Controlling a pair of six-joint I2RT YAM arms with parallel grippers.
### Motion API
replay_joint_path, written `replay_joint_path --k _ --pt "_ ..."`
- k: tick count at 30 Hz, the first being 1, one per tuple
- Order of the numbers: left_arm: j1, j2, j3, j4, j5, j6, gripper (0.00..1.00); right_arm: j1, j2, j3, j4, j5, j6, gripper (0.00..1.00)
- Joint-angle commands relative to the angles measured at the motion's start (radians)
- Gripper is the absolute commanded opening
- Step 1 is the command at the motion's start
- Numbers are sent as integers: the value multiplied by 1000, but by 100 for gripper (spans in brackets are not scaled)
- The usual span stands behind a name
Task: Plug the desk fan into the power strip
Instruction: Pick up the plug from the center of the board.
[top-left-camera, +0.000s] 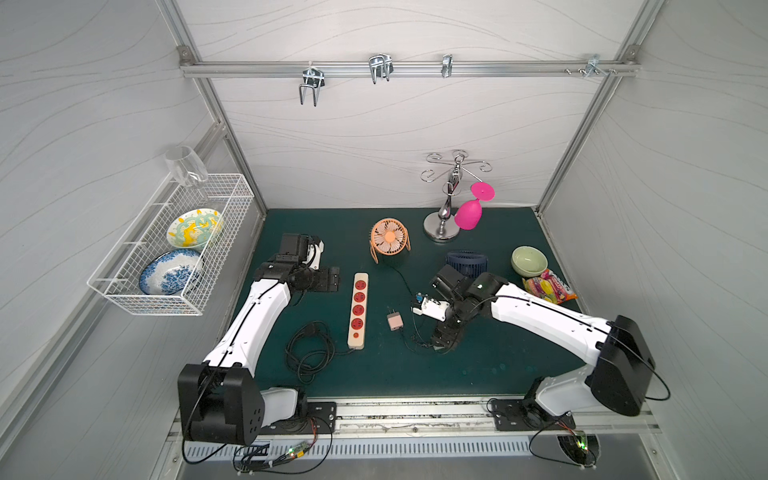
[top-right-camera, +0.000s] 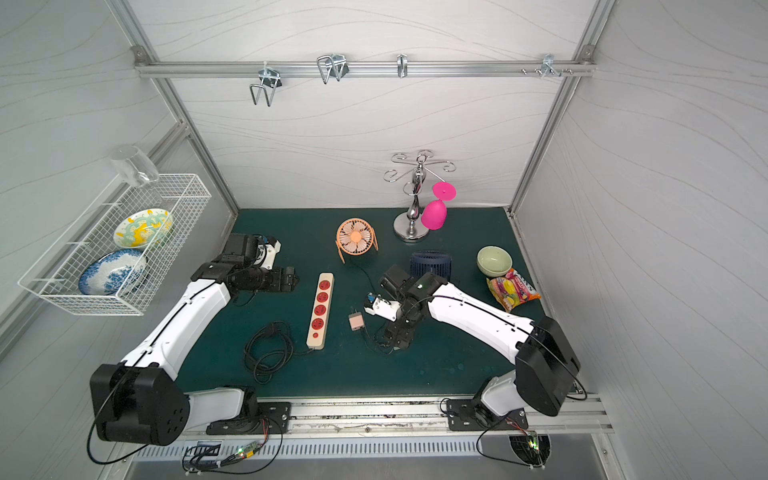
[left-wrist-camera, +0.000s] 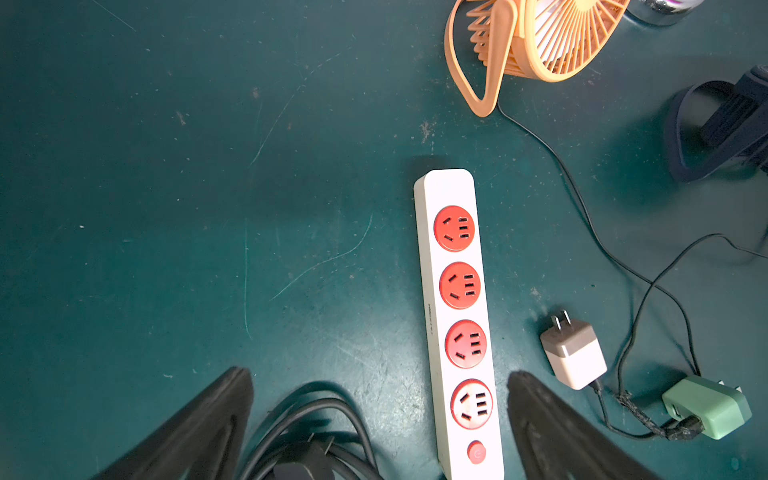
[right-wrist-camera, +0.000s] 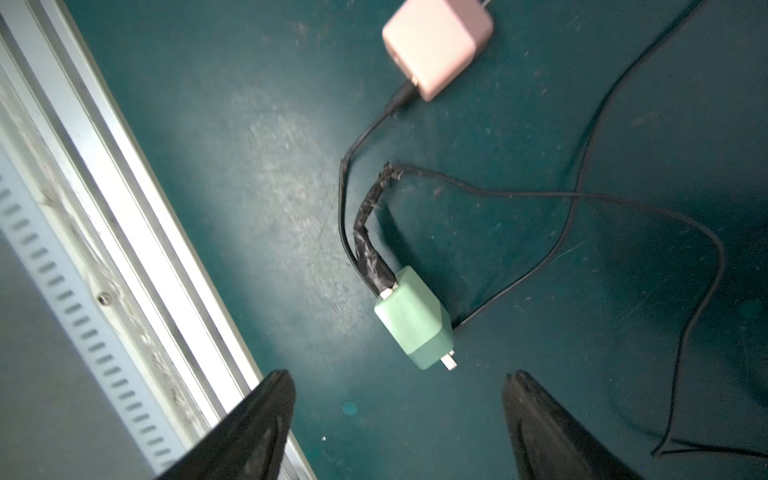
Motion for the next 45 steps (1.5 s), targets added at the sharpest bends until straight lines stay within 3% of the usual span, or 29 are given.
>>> replay_joint_path --k 1,6,12,23,27,36,40,45 --pt "4 -26 6 16 22 -3 100 7 28 -38 -66 49 -141 82" --pt "3 -29 20 -3 25 2 100 5 21 -109 -1 66 -229 80" --pt "6 -32 15 -4 52 4 100 2 44 -179 98 57 -315 70" --pt "12 -35 -3 21 41 4 100 4 84 -224 247 67 -380 59" --pt "12 -37 4 5 63 3 100 5 78 -202 222 66 -391 57" --pt "12 -37 3 7 57 5 100 9 -10 -137 67 30 -480 66" --pt "12 -36 -14 28 75 3 100 -19 -26 -156 109 -22 -576 69" --pt "12 -37 -7 23 52 8 100 -25 14 -156 136 -75 -586 67"
